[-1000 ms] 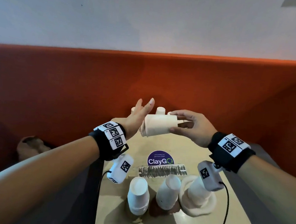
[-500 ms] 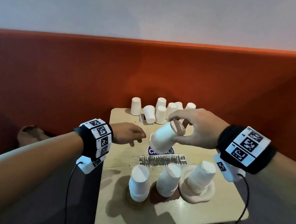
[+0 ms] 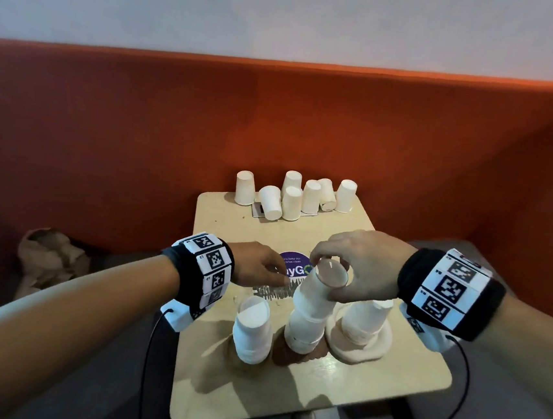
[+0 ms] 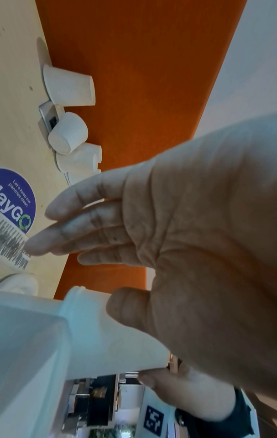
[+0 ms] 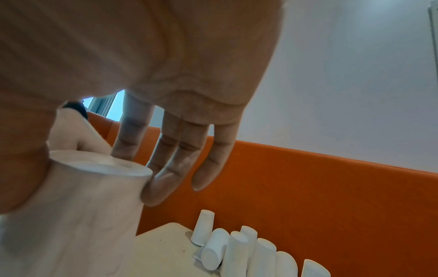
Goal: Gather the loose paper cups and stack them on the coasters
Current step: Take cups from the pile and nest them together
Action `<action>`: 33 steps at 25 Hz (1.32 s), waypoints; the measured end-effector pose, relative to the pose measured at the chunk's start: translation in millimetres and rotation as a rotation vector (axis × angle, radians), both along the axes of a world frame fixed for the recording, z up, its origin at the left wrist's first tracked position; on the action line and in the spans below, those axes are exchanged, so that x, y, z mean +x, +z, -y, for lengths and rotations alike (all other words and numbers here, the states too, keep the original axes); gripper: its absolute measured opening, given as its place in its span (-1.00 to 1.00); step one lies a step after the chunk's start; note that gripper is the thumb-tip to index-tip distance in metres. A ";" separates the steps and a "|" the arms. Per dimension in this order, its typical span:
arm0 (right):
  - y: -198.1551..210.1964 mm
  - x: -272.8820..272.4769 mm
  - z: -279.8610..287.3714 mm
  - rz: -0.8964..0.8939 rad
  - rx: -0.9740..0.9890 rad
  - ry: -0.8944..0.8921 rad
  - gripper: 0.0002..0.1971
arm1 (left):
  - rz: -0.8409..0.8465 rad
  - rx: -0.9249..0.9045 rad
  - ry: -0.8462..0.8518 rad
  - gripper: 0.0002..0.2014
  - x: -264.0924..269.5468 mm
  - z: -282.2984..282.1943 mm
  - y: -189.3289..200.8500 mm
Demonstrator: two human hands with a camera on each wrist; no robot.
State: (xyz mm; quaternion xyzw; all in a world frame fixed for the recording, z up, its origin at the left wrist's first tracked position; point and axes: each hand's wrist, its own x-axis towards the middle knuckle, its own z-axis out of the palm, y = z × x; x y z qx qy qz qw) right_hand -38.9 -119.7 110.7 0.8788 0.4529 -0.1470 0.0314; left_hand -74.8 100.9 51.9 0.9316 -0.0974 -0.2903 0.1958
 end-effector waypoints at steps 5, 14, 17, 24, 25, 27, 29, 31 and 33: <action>-30.1 -1.3 -10.2 0.033 -0.147 0.031 -0.49 | -0.009 0.059 -0.023 -0.59 3.1 8.2 -4.6; -62.3 -2.8 -17.4 0.014 -0.250 0.057 -0.41 | 0.008 0.079 0.008 -0.48 6.6 8.6 -10.4; -67.1 -1.4 -17.5 0.016 -0.247 0.067 -0.40 | -0.002 0.084 0.008 -0.47 9.4 5.4 -11.8; -77.8 4.8 -14.6 -0.028 -0.244 0.058 -0.37 | -0.001 0.073 0.032 -0.49 19.5 3.4 -16.6; -78.3 5.5 -15.2 -0.034 -0.246 0.059 -0.36 | 0.000 0.074 0.036 -0.49 21.2 3.0 -16.8; -78.6 6.7 -16.0 -0.049 -0.250 0.058 -0.32 | 0.000 0.071 0.048 -0.48 25.1 1.8 -18.5; -76.9 7.6 -15.8 -0.060 -0.246 0.055 -0.26 | -0.004 0.073 0.058 -0.47 28.6 0.5 -18.9; -70.3 10.4 -12.8 -0.078 -0.210 0.034 -0.20 | -0.007 0.091 0.066 -0.45 33.5 -2.7 -16.0; -56.4 18.5 -5.7 -0.097 -0.146 0.003 -0.18 | -0.006 0.120 0.071 -0.44 39.2 -8.9 -7.1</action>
